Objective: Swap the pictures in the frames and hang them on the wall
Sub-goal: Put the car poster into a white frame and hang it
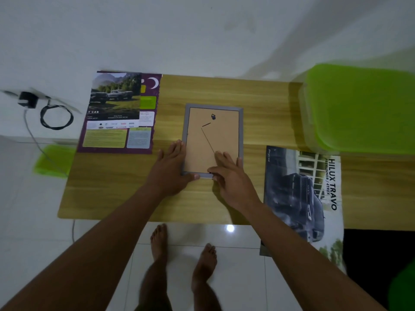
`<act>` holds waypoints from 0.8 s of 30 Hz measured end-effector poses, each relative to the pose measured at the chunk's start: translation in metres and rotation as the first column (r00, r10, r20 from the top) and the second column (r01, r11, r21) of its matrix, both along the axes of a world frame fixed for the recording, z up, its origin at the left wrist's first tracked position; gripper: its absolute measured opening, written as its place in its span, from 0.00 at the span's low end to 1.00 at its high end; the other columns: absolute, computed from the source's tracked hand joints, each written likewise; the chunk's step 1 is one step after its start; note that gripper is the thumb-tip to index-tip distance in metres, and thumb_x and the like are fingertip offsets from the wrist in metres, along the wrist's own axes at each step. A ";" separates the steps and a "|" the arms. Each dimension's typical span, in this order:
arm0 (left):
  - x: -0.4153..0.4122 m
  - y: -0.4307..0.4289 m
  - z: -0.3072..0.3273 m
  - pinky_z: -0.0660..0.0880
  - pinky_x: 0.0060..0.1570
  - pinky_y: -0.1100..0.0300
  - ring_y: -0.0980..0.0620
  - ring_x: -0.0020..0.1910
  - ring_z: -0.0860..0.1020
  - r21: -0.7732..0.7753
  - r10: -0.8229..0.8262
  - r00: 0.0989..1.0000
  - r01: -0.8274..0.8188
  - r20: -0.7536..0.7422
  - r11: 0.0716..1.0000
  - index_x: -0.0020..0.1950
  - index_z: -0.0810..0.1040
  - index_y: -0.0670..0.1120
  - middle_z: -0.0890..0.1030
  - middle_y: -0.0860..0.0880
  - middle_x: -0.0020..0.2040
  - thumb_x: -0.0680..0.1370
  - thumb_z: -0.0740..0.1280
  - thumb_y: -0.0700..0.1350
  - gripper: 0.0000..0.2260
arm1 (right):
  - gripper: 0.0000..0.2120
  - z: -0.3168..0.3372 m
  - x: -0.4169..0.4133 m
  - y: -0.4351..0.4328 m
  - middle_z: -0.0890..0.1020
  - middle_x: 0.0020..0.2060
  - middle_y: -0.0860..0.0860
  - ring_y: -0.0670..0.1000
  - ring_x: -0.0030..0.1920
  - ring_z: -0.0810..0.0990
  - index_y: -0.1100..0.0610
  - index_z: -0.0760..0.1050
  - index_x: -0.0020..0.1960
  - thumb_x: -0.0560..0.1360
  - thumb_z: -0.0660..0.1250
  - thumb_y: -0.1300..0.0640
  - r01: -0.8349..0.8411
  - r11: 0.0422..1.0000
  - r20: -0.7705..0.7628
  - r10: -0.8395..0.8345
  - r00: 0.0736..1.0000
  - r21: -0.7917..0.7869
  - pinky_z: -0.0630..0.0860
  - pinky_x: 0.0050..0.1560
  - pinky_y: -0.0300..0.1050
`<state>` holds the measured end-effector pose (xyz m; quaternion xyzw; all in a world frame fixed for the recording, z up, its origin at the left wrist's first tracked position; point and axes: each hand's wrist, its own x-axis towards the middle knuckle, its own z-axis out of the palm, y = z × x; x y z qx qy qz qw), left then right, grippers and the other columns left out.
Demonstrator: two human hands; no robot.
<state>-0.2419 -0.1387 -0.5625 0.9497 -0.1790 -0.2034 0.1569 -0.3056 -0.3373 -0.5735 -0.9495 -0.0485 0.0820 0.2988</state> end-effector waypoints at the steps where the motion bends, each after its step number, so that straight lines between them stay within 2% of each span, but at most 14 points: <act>1: 0.000 0.000 0.000 0.42 0.75 0.47 0.50 0.78 0.41 0.001 0.002 1.000 -0.002 0.000 1.000 0.79 0.42 0.43 0.43 0.46 0.80 0.75 0.64 0.64 0.45 | 0.16 0.001 0.000 0.001 0.63 0.77 0.55 0.56 0.79 0.54 0.55 0.79 0.64 0.79 0.63 0.65 0.019 1.000 -0.009 -0.019 1.000 0.022 0.39 0.78 0.56; 4: 0.000 -0.001 0.001 0.43 0.75 0.46 0.49 0.78 0.42 0.009 0.003 1.000 -0.003 0.006 1.000 0.79 0.42 0.43 0.44 0.46 0.80 0.75 0.64 0.64 0.45 | 0.16 0.003 -0.001 0.003 0.64 0.76 0.54 0.53 0.79 0.53 0.55 0.80 0.62 0.78 0.64 0.66 0.074 0.993 -0.032 -0.071 0.997 0.089 0.35 0.77 0.49; 8: 0.001 -0.001 0.002 0.44 0.75 0.46 0.50 0.78 0.43 0.002 0.010 1.000 -0.010 0.012 1.000 0.79 0.43 0.43 0.45 0.46 0.80 0.75 0.64 0.64 0.45 | 0.15 0.004 0.000 0.004 0.65 0.76 0.53 0.51 0.79 0.53 0.53 0.81 0.59 0.77 0.65 0.67 0.115 0.984 -0.060 -0.108 0.992 0.133 0.33 0.75 0.45; 13: 0.001 0.000 0.000 0.44 0.75 0.46 0.49 0.78 0.44 0.009 0.008 1.000 -0.008 0.016 1.000 0.79 0.43 0.43 0.46 0.46 0.80 0.74 0.65 0.64 0.46 | 0.15 0.007 0.003 0.006 0.65 0.76 0.53 0.51 0.79 0.53 0.53 0.81 0.58 0.77 0.64 0.67 0.118 0.986 -0.070 -0.110 0.991 0.120 0.36 0.76 0.47; 17: 0.001 0.000 -0.001 0.45 0.76 0.45 0.48 0.78 0.44 0.010 0.007 1.000 -0.007 0.017 1.000 0.79 0.43 0.43 0.46 0.45 0.80 0.74 0.65 0.64 0.46 | 0.14 0.008 0.004 0.002 0.64 0.77 0.53 0.53 0.80 0.51 0.52 0.80 0.59 0.78 0.64 0.64 0.037 0.999 -0.050 -0.036 0.998 0.007 0.37 0.77 0.52; 21: 0.002 0.001 -0.002 0.45 0.75 0.45 0.48 0.78 0.45 0.008 0.006 1.000 -0.006 0.030 1.000 0.79 0.44 0.43 0.47 0.46 0.80 0.74 0.65 0.64 0.46 | 0.13 0.010 0.007 -0.003 0.62 0.77 0.54 0.53 0.80 0.52 0.51 0.80 0.59 0.78 0.65 0.63 0.026 0.998 -0.095 -0.020 0.995 0.062 0.42 0.79 0.54; 24: 0.002 0.000 -0.002 0.45 0.75 0.45 0.48 0.78 0.45 0.009 0.003 0.999 -0.003 0.041 1.000 0.79 0.45 0.43 0.47 0.45 0.80 0.74 0.65 0.64 0.46 | 0.12 0.010 0.007 -0.003 0.62 0.77 0.54 0.53 0.79 0.52 0.51 0.80 0.59 0.79 0.64 0.62 0.026 0.997 -0.095 -0.018 0.995 0.074 0.42 0.79 0.53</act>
